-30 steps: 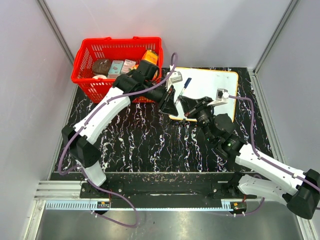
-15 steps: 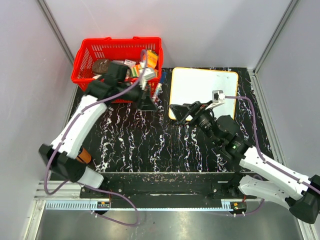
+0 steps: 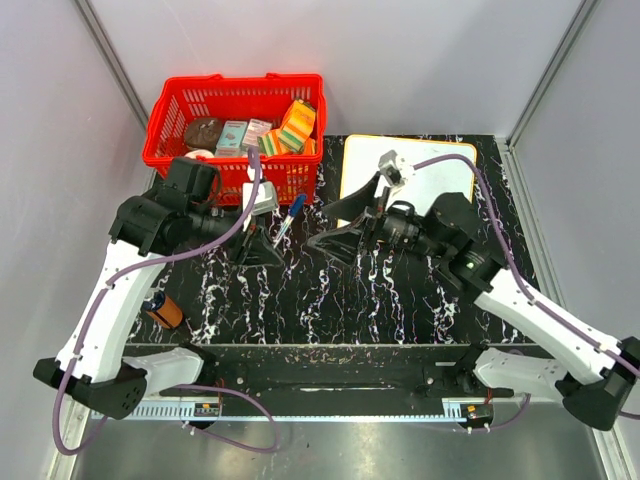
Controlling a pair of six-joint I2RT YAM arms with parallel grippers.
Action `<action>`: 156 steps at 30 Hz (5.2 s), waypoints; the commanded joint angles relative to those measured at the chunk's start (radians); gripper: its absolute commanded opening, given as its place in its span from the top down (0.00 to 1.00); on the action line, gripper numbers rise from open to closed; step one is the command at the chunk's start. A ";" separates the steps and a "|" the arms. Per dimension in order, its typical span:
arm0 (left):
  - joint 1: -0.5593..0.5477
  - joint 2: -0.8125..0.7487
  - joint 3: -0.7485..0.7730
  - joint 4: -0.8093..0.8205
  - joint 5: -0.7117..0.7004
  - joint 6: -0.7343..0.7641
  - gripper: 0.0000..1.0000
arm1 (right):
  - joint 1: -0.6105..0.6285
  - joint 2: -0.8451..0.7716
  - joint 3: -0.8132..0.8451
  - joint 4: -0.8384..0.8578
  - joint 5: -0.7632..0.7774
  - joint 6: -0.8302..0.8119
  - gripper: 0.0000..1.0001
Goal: Write a sentence on the whiteboard
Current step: Pass from the right arm to the left, then pass from the left arm to the right, then move the whiteboard to the center of the board.
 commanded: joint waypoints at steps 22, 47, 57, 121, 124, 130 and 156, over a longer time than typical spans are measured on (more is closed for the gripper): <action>-0.029 0.012 0.032 -0.144 0.170 0.155 1.00 | -0.004 0.237 0.055 0.510 -0.456 0.258 0.51; -0.047 0.034 0.023 -0.144 0.163 0.152 1.00 | -0.004 0.308 0.164 0.344 -0.542 0.239 0.66; -0.049 0.046 0.032 -0.144 0.173 0.154 1.00 | 0.002 0.315 0.141 0.321 -0.532 0.227 0.61; -0.112 0.573 0.018 0.363 -0.222 -0.266 0.07 | 0.045 -0.461 -0.455 0.154 0.844 -0.204 1.00; -0.115 0.633 0.046 0.461 -0.263 -0.300 0.07 | 0.045 -0.459 -0.466 0.157 0.912 -0.224 1.00; -0.118 0.770 0.113 0.587 -0.344 -0.349 0.06 | 0.045 -0.482 -0.495 0.161 1.010 -0.268 1.00; -0.122 1.003 0.140 1.034 -0.462 -0.561 0.14 | 0.045 -0.610 -0.555 0.129 1.065 -0.311 1.00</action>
